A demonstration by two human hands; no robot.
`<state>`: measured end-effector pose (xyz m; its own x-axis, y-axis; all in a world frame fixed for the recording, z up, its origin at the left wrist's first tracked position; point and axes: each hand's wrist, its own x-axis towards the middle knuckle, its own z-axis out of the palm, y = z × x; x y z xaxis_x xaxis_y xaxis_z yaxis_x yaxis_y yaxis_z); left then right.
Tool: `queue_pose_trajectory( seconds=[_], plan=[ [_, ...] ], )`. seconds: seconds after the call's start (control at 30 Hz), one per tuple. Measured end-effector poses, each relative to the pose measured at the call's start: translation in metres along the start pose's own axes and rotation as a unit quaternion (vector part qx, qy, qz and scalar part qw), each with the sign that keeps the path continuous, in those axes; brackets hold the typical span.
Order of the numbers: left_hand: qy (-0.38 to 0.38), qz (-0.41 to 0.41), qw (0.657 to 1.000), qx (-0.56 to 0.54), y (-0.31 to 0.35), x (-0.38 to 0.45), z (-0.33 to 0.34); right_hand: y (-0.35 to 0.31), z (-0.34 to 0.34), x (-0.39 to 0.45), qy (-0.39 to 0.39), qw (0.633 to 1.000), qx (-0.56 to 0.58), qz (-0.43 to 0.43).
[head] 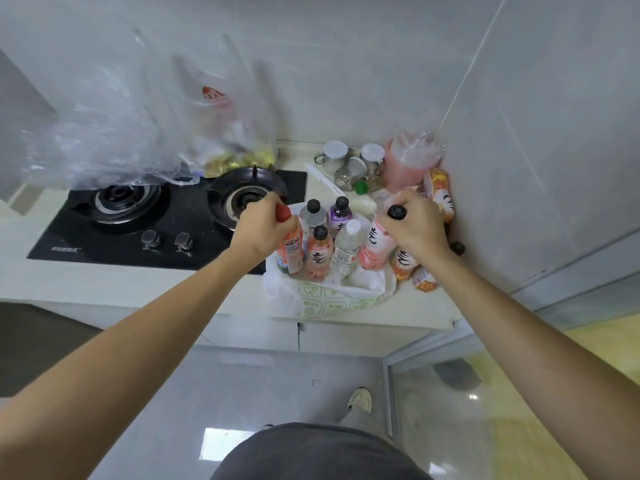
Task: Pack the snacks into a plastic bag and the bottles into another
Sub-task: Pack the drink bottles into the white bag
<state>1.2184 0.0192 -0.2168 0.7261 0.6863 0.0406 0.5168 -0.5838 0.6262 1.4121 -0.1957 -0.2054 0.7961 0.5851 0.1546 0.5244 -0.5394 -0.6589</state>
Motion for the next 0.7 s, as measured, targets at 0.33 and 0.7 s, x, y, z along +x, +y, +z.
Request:
queue_pose_trajectory(
  seconds=[0.33, 0.7],
  plan=[
    [-0.086, -0.027, 0.996, -0.020, -0.015, -0.034, 0.040, 0.012, 0.045, -0.038, -0.079, 0.995, -0.046, 0.049],
    [-0.111, 0.013, 0.994, -0.007, -0.006, -0.049, 0.080, 0.026, 0.070, -0.058, -0.144, 0.988, -0.062, -0.009]
  ],
)
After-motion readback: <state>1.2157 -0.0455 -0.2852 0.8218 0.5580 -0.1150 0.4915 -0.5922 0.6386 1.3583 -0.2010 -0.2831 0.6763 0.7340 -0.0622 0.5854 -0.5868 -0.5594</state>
